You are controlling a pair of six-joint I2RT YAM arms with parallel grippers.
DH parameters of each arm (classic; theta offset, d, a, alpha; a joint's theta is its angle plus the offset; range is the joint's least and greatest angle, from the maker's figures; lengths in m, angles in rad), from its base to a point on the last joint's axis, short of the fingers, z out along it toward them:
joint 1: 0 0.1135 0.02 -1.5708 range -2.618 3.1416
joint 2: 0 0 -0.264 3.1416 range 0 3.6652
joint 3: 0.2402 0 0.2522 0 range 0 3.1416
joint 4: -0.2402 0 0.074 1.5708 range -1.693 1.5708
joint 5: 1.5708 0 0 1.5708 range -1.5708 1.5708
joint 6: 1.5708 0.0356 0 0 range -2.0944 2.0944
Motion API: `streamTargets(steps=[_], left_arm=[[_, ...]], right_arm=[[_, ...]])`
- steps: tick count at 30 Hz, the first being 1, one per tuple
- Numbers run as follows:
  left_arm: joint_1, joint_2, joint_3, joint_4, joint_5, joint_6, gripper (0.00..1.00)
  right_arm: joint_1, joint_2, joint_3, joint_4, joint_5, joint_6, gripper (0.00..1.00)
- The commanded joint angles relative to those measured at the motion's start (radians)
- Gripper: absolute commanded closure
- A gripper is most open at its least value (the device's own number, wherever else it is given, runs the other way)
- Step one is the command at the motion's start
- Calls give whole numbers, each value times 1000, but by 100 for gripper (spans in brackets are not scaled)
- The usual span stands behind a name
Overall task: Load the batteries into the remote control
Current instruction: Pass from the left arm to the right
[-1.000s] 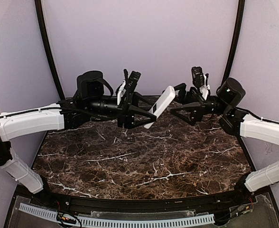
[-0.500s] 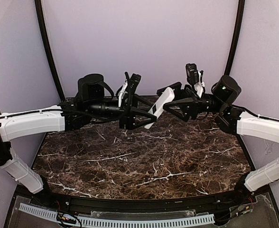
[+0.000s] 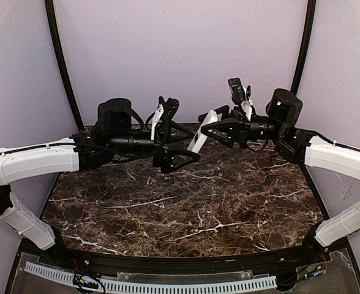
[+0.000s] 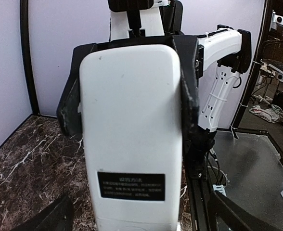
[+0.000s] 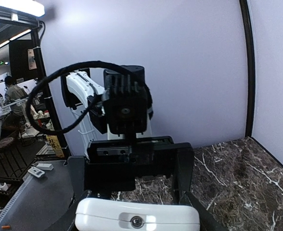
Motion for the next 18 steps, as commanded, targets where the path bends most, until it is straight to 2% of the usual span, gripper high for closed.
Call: streamTargets(steps=[1,3,9,13,18], left_arm=[[30,-107,-24,-125,-157,19,2],[51,-144,-48,-145,-204,2,1],[116,-250,-145,-174,-371,-80,2],[139,-290,-172,-236,-506,-94,1],[177,-328,-209,-274,-580,-113,1]], right_arm=[[4,57,146,-386,181,-144,59],[3,106,200,-537,249,-182,63],[3,236,321,-855,396,-234,66],[5,336,390,-1006,453,-244,65],[25,456,471,-1130,527,-265,67]])
